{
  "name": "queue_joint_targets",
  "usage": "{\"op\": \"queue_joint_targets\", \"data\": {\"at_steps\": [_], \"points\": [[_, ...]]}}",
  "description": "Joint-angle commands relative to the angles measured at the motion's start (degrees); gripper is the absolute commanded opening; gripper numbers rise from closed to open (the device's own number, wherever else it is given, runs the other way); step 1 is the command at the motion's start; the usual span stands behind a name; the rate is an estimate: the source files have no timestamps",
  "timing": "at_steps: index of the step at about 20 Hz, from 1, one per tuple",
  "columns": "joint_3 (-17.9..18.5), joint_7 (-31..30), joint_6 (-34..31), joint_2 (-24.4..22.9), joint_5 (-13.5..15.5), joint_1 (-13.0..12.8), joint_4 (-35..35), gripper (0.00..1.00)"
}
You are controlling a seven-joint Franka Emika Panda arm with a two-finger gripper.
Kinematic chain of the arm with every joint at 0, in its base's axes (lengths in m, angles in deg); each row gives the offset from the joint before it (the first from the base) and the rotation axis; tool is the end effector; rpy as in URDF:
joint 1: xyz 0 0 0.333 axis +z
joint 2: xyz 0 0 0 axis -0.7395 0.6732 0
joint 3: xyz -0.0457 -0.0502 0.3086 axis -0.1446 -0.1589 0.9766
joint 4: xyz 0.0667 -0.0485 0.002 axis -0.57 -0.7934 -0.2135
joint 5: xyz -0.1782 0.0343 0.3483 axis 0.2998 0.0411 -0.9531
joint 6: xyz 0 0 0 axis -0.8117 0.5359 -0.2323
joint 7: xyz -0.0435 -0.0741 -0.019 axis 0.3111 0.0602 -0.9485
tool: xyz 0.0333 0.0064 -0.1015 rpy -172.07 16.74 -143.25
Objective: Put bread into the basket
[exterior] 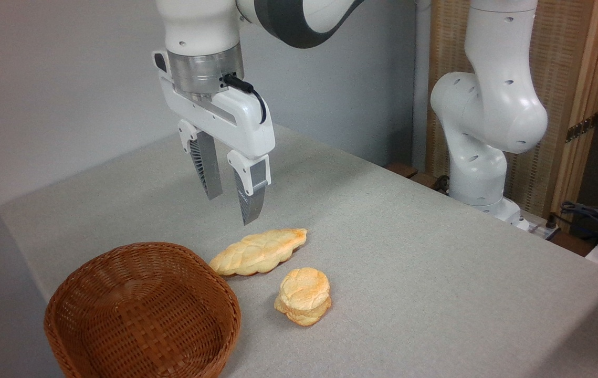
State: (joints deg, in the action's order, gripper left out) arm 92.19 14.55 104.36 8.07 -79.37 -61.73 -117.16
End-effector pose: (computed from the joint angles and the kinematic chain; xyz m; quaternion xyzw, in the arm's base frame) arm 0.5392 -0.0569 0.5535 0.9345 -0.3517 0.0268 0.0482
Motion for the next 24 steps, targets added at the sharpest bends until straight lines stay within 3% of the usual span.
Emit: {"op": "queue_joint_targets", "data": {"at_steps": [1,24], "points": [[0.9,-0.7,0.6,-1.1,0.7,-1.1,-1.2,1.00],[0.3,-0.6,0.6,-1.1,0.5,-1.9,-2.1,1.00]]}}
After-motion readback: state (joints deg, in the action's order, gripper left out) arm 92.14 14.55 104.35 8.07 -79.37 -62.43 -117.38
